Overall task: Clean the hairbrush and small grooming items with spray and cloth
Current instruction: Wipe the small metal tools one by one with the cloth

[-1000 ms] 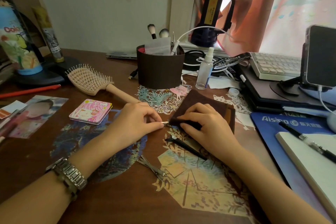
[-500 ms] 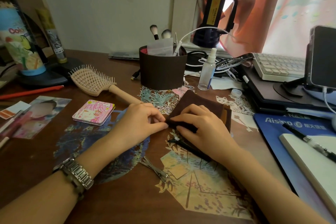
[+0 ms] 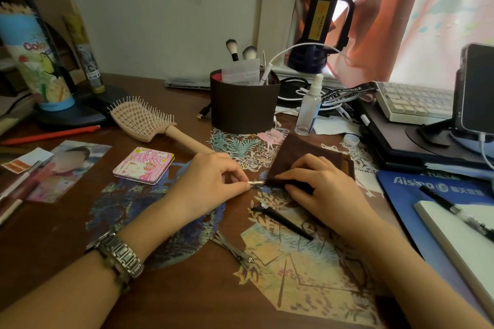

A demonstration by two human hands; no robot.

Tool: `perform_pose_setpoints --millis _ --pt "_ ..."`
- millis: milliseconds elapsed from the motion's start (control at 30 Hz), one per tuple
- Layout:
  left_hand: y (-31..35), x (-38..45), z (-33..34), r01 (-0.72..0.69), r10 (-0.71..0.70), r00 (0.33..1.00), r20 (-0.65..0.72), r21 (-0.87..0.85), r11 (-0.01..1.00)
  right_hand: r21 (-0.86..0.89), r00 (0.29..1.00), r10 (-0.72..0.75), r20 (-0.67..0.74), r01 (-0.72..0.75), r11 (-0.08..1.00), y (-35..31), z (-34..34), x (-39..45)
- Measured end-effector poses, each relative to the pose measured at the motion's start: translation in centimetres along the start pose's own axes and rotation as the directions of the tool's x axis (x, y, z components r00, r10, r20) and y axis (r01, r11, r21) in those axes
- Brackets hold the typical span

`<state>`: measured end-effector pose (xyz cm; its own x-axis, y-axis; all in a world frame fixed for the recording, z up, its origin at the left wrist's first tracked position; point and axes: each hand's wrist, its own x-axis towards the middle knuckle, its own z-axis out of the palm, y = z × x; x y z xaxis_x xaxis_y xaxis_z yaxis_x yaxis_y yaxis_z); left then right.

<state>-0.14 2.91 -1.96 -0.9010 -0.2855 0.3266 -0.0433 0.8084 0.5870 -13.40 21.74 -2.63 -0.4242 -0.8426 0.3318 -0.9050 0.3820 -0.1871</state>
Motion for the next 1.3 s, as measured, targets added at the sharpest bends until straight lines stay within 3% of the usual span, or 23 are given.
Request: perform_pose_setpoints --millis 533,767,1300 --pt "-1.2 -0.5 -1.7 0.080 -0.080 0.997 -0.016 0.046 0.996 0.099 0.999 0.050 -0.006 -0.049 0.994 0.6 0.0 -0.5" --pt "-0.8 -0.5 -2.1 0.144 -0.146 0.987 0.060 0.031 0.989 0.100 0.999 0.049 -0.010 -0.048 0.994 0.6 0.0 -0.5" --pt "-0.2 -0.6 -1.5 0.126 -0.133 0.987 0.096 0.074 0.989 0.096 0.999 0.047 0.007 -0.047 0.994 0.4 -0.2 -0.5"
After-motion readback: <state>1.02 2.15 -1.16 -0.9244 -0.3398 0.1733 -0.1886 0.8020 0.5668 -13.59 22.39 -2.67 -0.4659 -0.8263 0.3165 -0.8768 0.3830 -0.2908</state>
